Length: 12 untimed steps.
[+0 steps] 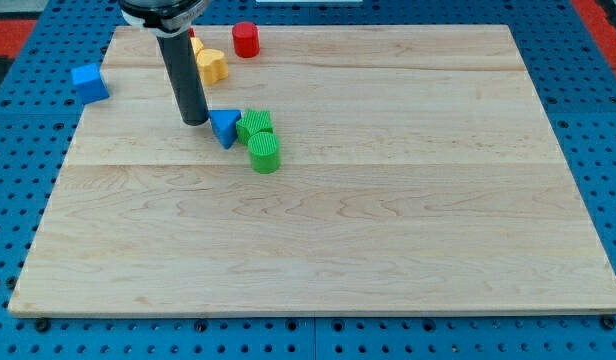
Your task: Slide the blue cube closer to the green star
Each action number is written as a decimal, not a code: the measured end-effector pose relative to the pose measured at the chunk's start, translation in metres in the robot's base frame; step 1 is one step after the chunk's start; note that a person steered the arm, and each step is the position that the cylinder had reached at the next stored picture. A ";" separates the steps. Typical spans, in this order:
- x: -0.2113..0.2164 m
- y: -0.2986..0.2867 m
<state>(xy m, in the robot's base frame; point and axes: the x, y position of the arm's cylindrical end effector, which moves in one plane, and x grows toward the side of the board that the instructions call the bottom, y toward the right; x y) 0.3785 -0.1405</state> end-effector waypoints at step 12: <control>-0.015 -0.164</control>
<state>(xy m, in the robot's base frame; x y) 0.3636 -0.3048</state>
